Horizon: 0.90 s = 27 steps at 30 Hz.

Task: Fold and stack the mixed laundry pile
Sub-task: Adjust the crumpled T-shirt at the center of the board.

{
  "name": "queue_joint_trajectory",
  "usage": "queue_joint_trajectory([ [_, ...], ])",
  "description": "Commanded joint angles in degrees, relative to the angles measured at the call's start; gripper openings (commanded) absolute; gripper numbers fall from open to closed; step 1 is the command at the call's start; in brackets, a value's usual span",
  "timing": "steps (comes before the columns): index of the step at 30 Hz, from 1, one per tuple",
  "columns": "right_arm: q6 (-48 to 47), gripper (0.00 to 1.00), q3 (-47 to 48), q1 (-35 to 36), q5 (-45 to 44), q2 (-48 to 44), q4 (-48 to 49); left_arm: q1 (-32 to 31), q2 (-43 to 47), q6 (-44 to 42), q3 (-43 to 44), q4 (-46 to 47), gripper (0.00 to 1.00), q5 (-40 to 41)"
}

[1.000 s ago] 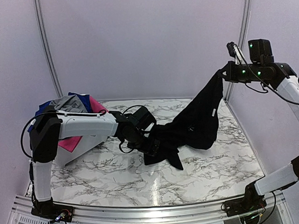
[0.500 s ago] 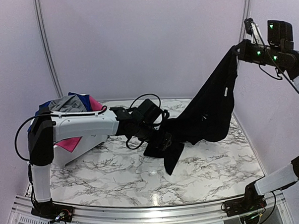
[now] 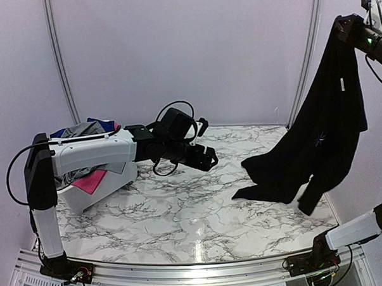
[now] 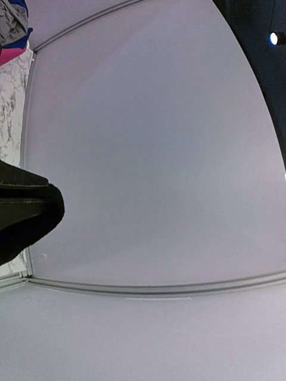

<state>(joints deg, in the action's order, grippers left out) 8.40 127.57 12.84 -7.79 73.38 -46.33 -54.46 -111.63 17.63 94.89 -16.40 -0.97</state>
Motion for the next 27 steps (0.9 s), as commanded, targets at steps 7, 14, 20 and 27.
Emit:
queue_joint_trajectory([
  [7, 7.4, 0.0, -10.0, 17.4, 14.4, 11.7, 16.3, 7.1, 10.9, 4.7, -10.8, 4.3, 0.95, -1.3],
  [14, 5.3, 0.08, -5.3, 27.1, 22.3, 25.5, 10.4, 11.9, 15.6, 8.4, -16.5, 5.2, 0.99, -0.6],
  [20, 5.6, 0.81, -24.2, 17.3, 24.4, 13.2, 15.8, 12.1, 13.8, 4.8, -15.8, 3.9, 0.99, -3.6],
  [27, 1.3, 0.73, -43.2, 8.1, 23.7, 7.9, 8.7, 9.1, 3.2, 1.9, -6.6, -4.6, 0.95, -2.2],
])
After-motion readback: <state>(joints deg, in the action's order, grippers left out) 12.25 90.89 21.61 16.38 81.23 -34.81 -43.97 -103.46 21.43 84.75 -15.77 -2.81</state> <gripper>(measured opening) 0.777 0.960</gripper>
